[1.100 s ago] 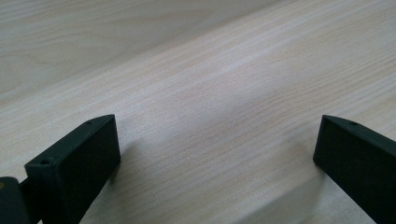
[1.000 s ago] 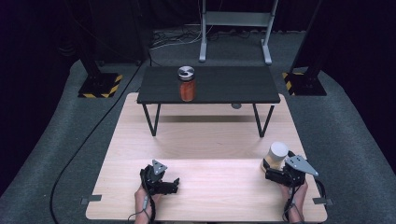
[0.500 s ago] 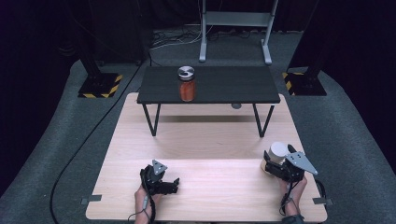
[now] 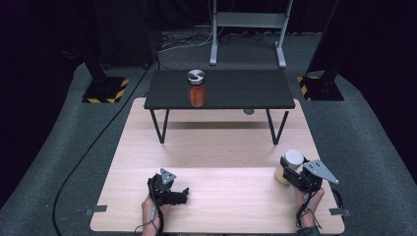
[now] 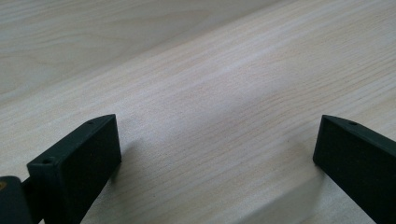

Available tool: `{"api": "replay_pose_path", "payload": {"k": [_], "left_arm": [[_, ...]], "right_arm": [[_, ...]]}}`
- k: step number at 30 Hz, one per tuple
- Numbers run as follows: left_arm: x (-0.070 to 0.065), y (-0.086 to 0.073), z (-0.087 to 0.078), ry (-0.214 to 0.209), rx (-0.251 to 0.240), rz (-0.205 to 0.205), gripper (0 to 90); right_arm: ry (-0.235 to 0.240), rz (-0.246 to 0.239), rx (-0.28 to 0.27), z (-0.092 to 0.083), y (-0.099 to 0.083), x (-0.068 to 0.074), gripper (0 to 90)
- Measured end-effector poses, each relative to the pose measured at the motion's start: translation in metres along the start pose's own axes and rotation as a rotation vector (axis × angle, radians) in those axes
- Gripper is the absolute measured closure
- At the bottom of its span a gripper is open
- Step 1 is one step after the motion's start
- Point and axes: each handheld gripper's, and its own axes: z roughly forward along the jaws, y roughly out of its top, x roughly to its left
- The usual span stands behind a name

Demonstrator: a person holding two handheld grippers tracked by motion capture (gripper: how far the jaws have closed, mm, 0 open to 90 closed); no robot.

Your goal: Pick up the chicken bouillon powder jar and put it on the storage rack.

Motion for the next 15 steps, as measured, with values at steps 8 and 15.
{"api": "replay_pose_path", "payload": {"k": [8, 15], "left_arm": [[0.0, 0.0, 0.0, 0.0, 0.0, 0.0, 0.5], [-0.0001, 0.0, -0.0001, 0.0, 0.0, 0.001, 0.5]], "right_arm": [[0.003, -0.007, 0.009, -0.0009, 0.0024, 0.0001, 32.9], [0.006, 0.014, 0.018, -0.0019, 0.0054, -0.0004, 33.0]]}}
